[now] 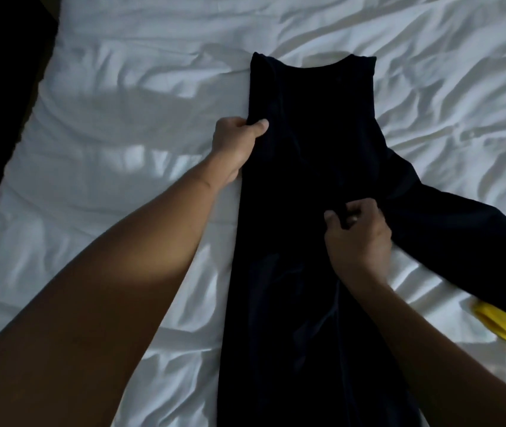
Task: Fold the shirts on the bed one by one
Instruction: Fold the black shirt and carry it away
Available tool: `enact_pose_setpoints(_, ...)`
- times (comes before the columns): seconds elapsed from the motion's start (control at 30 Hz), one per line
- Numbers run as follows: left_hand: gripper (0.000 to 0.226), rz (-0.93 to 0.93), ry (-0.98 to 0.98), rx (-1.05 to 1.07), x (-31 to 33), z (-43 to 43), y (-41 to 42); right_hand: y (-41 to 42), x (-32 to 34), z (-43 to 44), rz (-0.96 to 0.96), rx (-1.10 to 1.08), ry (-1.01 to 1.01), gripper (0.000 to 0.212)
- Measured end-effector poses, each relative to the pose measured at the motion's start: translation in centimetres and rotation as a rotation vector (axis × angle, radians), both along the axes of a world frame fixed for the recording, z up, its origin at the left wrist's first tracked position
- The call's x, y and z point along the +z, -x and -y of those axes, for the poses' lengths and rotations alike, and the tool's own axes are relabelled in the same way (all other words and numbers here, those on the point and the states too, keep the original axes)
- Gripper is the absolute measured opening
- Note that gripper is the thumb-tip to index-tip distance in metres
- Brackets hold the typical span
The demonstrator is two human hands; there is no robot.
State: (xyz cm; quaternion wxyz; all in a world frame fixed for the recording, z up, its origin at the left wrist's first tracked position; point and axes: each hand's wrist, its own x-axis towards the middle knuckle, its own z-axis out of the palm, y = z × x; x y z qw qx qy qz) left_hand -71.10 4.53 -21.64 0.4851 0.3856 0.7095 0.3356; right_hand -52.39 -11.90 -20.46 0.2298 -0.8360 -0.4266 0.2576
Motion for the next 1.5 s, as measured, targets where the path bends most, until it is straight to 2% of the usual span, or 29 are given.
enact_pose_setpoints(0.1, 0.022, -0.003, -0.015, -0.047, -0.2, -2.3, -0.3, 1.6, -1.0, 0.1, 0.293, 0.218, -0.194, 0.051)
enact_pose_setpoints(0.17, 0.014, -0.012, -0.030, -0.071, -0.6, -3.5, -0.4, 2.5, -1.6, -0.4, 0.360, 0.458, -0.239, 0.061)
enact_pose_setpoints(0.23, 0.007, -0.003, -0.042, -0.085, -1.1, -4.6, -0.3, 3.0, -2.7, -0.8, 0.404, 0.707, -0.173, 0.064)
enact_pose_setpoints(0.3, 0.008, -0.014, -0.048, -0.107, -1.8, -5.8, 0.0, 3.0, -4.1, -1.0, 0.460, 0.840, -0.053, 0.069)
enact_pose_setpoints(0.37, 0.015, -0.062, -0.058, -0.131, -2.7, -7.0, 0.2, 2.7, -5.2, -1.1, 0.496, 0.871, 0.020, 0.072)
enact_pose_setpoints(0.57, 0.030, -0.195, -0.100, -0.106, -4.6, -8.9, 0.8, 2.7, -6.6, -1.1, 0.501, 0.845, 0.053, 0.074)
enact_pose_setpoints(0.63, 0.026, -0.345, -0.303, -0.144, -4.0, -7.8, 0.4, 2.7, -6.7, -1.2, 0.491, 0.850, 0.066, 0.074)
enact_pose_setpoints(0.73, 0.028, -0.630, -0.771, -0.332, -3.3, -4.7, 0.0, 2.7, -6.9, -1.3, 0.477, 0.850, 0.060, 0.075)
enact_pose_setpoints(0.8, 0.031, -0.771, -0.872, -0.580, -4.0, -2.8, 0.3, 2.8, -7.0, -1.3, 0.462, 0.834, 0.041, 0.075)
enact_pose_setpoints(0.87, 0.048, -0.924, -0.724, -0.871, -5.1, -1.5, 0.9, 3.0, -7.0, -1.4, 0.446, 0.829, 0.036, 0.076)
enact_pose_setpoints(0.93, 0.062, -1.062, -0.507, -1.030, -5.6, -1.4, 1.7, 3.0, -6.9, -1.4, 0.437, 0.838, 0.051, 0.076)
enact_pose_setpoints(1.0, 0.064, -1.109, -0.413, -1.043, -5.3, -1.8, 1.6, 2.7, -6.6, -1.6, 0.398, 0.850, 0.067, 0.075)
enact_pose_setpoints(1.07, 0.060, -1.130, -0.414, -1.002, -4.5, -1.6, 0.8, 2.3, -5.9, -1.9, 0.301, 0.861, 0.049, 0.071)
enact_pose_setpoints(1.17, 0.040, -1.013, -0.623, -0.726, -2.6, 0.4, -1.8, 0.5, -3.9, -2.3, 0.103, 0.741, -0.106, 0.054)
enact_pose_setpoints(1.23, 0.023, -0.759, -0.696, -0.508, -1.3, 2.9, -4.1, -1.9, -2.3, -2.4, 0.085, 0.537, -0.283, 0.038)
enact_pose_setpoints(1.27, 0.018, -0.619, -0.653, -0.448, -0.2, 4.3, -5.4, -3.5, -1.7, -2.4, 0.106, 0.430, -0.335, 0.033)
enact_pose_setpoints(1.3, 0.015, -0.490, -0.555, -0.412, 0.7, 5.9, -6.9, -5.3, -1.1, -2.4, 0.137, 0.335, -0.348, 0.030)
enact_pose_setpoints(1.37, 0.015, -0.289, -0.226, -0.394, 1.9, 8.7, -10.1, -9.0, -0.3, -2.4, 0.210, 0.197, -0.277, 0.032)
enact_pose_setpoints(1.47, 0.021, 0.022, 0.383, -0.353, 2.1, 12.2, -14.9, -14.1, 0.7, -2.1, 0.235, 0.125, 0.037, 0.051)
enact_pose_setpoints(1.5, 0.021, 0.141, 0.498, -0.296, 2.1, 13.1, -16.2, -15.6, 0.9, -1.9, 0.238, 0.136, 0.148, 0.059)
